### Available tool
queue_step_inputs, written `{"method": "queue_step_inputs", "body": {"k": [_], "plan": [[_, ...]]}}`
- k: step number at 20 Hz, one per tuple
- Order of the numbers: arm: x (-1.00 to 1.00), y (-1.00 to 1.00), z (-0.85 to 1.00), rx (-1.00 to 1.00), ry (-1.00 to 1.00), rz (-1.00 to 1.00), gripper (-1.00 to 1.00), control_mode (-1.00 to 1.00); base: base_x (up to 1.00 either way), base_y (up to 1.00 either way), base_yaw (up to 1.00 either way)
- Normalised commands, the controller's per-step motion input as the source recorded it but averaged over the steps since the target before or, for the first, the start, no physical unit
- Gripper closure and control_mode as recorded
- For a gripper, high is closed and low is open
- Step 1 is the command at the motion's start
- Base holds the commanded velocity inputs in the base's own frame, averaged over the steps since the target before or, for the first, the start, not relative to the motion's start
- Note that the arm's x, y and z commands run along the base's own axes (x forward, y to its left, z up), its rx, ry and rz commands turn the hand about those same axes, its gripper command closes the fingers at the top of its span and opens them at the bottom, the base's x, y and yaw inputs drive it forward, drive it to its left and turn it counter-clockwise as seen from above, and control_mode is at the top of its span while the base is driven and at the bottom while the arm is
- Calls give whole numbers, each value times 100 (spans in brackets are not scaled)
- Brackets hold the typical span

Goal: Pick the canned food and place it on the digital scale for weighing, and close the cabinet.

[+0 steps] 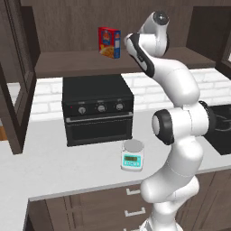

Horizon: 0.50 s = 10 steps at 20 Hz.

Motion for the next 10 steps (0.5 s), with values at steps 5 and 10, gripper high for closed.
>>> {"method": "queue_step_inputs", "body": {"k": [5,10], "plan": [[0,0,-26,0,1,0,-100,-100,0,0,0],[2,0,-18,0,0,0,-100,-100,0,0,0]]}}
